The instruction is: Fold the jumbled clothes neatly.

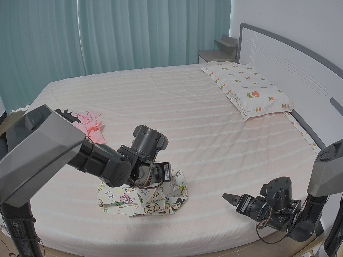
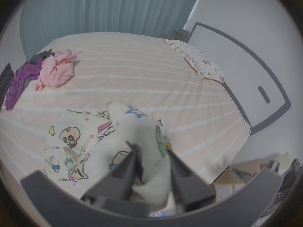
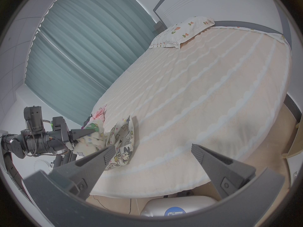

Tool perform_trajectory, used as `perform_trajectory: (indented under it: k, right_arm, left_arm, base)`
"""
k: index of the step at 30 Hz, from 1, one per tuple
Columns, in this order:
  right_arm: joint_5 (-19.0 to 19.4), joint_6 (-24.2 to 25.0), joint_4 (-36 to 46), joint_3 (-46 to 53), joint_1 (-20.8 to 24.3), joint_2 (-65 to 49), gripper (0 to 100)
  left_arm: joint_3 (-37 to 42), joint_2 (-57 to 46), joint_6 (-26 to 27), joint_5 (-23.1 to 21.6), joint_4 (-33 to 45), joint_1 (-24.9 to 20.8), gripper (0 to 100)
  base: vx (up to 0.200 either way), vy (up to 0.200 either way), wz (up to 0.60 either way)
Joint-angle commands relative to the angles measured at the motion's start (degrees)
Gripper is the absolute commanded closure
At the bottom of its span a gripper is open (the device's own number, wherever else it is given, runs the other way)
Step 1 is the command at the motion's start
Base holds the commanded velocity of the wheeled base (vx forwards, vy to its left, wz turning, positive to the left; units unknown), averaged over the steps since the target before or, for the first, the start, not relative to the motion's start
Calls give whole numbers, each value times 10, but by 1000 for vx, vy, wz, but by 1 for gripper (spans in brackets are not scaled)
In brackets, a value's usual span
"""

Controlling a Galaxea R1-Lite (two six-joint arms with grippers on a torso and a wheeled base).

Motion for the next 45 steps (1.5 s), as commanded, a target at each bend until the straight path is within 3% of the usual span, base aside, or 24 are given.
perform_trajectory:
  k: [1,5,12,21,25,29,31,35,39,45]
  right_arm:
    - [1,0,0,0,0,2,0]
    - [1,0,0,1,4,2,0]
    - [1,1,0,2,11,3,0]
    - [1,3,0,4,19,5,0]
    - [1,4,0,4,20,5,0]
    - [1,4,0,3,20,6,0]
    - [1,4,0,3,21,5,0]
    - [1,4,0,3,23,5,0]
    - [1,1,0,-11,26,5,0]
    - [12,-40,16,-81,31,21,0]
  left_arm:
    - [-17,12,-24,-1,2,0,0]
    - [0,9,-38,-2,2,-1,0]
    - [58,-56,-111,-9,-3,5,0]
    - [212,-216,-154,-100,-13,26,0]
    - [270,-244,-156,-133,-60,66,0]
    - [343,-236,-157,-166,-212,134,0]
    - [353,-227,-157,-177,-241,149,0]
    - [403,-211,-167,-259,-325,202,0]
    - [410,-201,-214,-313,-359,229,0]
    - [409,-171,-218,-320,-392,254,0]
  base:
    - [0,0,0]
    - [0,0,0]
    - [0,0,0]
    - [-133,0,0]
    - [0,0,0]
    - [0,0,0]
    - [0,0,0]
    - [0,150,0]
    - [0,200,0]
    - [0,200,0]
